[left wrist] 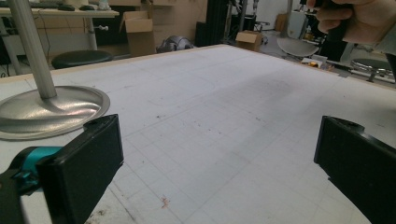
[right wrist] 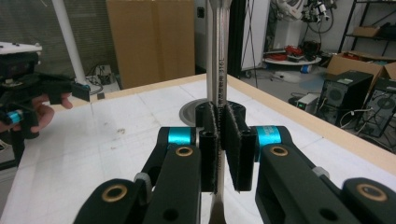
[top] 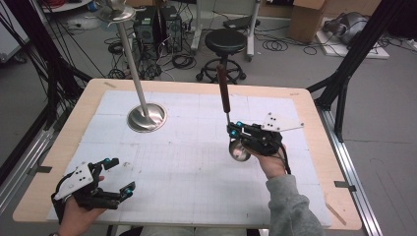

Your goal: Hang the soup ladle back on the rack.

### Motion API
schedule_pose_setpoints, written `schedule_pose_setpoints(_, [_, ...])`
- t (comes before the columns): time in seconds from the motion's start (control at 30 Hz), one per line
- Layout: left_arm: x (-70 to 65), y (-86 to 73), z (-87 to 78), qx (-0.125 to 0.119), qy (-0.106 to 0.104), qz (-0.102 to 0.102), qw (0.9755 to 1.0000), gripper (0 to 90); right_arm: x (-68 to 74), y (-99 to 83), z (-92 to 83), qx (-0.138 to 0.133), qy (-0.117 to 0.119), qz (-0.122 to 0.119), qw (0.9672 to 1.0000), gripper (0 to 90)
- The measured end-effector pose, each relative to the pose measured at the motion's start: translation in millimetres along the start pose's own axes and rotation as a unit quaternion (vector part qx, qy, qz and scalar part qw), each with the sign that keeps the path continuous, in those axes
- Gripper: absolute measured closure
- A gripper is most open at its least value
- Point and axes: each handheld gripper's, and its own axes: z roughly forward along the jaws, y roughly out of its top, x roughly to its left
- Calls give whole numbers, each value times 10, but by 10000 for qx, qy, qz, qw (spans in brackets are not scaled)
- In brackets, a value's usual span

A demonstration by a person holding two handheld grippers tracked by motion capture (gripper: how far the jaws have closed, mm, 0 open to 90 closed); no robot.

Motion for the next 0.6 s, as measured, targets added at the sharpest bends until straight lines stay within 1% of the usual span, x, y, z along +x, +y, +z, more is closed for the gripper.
schedule_pose_setpoints(0.17, [3, 3, -7, -10, -5, -1, 10000, 18, 1, 78, 110, -55, 24, 7, 10000, 844])
schedule_pose_setpoints(0.33, [6, 5, -13, -46, 5, -20, 10000, 18, -1, 142, 221, -42, 53, -1, 10000, 845])
schedule_pose_setpoints(0.43, [14, 12, -24, -55, 1, 9, 10000, 18, 3, 178, 282, -37, 80, -7, 10000, 845])
schedule_pose_setpoints(0.6, [33, 18, -55, -90, 55, -1, 9999, 18, 2, 214, 372, -31, 107, -3, 9999, 844])
